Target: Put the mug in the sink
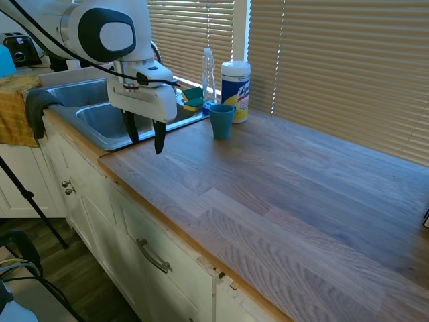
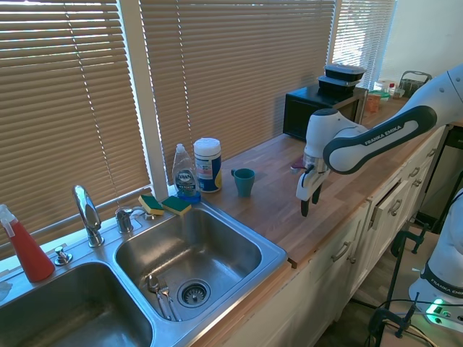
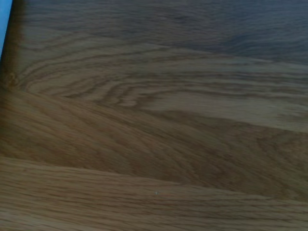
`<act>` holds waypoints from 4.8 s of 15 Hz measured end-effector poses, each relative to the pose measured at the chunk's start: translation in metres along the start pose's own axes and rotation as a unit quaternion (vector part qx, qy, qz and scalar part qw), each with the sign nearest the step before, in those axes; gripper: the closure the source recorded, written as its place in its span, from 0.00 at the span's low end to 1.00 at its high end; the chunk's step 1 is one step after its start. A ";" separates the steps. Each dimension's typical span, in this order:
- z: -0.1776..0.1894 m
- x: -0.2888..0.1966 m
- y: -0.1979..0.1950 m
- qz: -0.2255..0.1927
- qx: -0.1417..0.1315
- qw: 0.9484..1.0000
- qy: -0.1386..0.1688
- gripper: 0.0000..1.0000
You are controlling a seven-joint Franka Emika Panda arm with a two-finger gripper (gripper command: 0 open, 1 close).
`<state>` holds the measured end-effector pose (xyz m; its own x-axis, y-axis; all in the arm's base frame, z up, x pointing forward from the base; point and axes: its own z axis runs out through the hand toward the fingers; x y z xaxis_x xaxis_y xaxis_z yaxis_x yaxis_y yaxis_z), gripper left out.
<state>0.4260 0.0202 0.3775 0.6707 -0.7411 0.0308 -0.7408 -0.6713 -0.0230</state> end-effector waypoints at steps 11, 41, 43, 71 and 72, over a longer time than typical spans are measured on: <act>-0.070 0.060 -0.118 0.029 0.074 0.994 0.069 0.00; 0.027 0.185 -0.211 0.116 0.044 0.991 0.041 1.00; 0.027 0.186 -0.211 0.118 0.046 0.991 0.040 1.00; 0.146 -0.013 -0.395 -0.023 0.035 0.998 0.055 1.00; 0.157 -0.010 -0.398 -0.020 0.033 0.998 0.054 1.00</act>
<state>0.7204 0.2936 0.2295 0.6898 -0.7103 0.1401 -0.7064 -0.7027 -0.0845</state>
